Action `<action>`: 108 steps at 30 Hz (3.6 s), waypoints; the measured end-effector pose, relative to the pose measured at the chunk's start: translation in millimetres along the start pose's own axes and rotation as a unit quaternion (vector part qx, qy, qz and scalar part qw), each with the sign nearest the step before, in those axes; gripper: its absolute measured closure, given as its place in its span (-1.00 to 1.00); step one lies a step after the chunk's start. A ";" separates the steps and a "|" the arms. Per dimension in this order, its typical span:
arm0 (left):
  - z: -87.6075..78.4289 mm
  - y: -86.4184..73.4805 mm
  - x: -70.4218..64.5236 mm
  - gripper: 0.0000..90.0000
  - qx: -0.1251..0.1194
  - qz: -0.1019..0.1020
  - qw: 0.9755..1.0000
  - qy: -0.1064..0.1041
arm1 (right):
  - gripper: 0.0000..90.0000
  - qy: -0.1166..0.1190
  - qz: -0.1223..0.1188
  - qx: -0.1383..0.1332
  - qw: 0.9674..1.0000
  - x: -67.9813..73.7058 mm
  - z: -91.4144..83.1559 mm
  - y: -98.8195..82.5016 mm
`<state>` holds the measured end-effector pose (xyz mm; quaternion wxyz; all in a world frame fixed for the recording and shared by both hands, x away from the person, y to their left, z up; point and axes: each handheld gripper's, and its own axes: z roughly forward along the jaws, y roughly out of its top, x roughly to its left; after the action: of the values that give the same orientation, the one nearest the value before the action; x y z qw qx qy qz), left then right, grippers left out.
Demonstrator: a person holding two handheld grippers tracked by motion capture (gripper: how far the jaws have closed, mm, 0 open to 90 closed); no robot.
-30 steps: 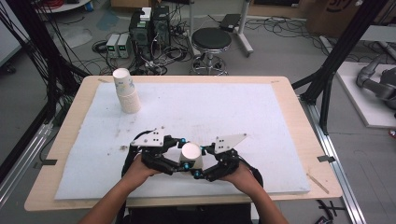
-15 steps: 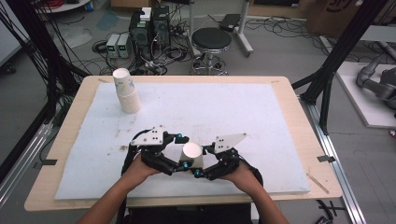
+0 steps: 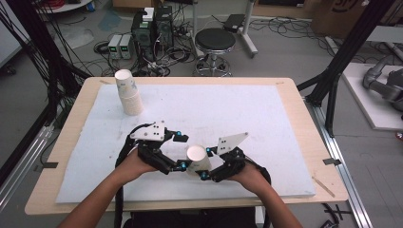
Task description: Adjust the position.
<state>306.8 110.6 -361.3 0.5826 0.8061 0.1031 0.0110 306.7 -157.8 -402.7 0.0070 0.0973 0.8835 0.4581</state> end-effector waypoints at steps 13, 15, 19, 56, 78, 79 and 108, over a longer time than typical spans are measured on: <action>1.9 5.2 0.3 -0.64 0.052 0.007 0.999 0.004 | -0.24 -0.013 -0.052 0.102 0.993 -3.5 -8.7 28.1; 2.4 6.8 0.4 -0.63 0.058 0.007 0.998 0.006 | -0.24 -0.016 -0.063 0.120 0.991 -2.9 -7.6 33.1; 2.8 10.0 0.8 -0.63 0.074 0.011 0.997 0.002 | -0.24 -0.016 -0.079 0.146 0.986 -1.6 -4.0 42.1; 28.5 20.8 6.0 -0.25 0.197 0.009 0.979 -0.043 | -0.24 -0.007 -0.113 0.221 0.969 5.5 9.7 53.7; 5.6 -0.7 5.8 -0.17 0.109 0.011 0.994 -0.024 | -0.53 -0.010 -0.042 0.062 0.997 -1.4 -26.0 40.3; 4.0 -2.7 5.6 -0.17 0.099 0.011 0.995 -0.023 | -0.53 -0.011 -0.040 0.050 0.998 -1.0 -28.5 38.6; -20.1 -40.5 0.8 -0.17 -0.072 0.025 0.997 -0.019 | -0.54 -0.035 -0.002 -0.109 0.993 7.7 -39.7 -17.1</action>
<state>298.6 141.7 -393.0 0.6409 0.7641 0.0711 0.0180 292.3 -198.1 -393.0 0.0490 0.1099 0.8278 0.5479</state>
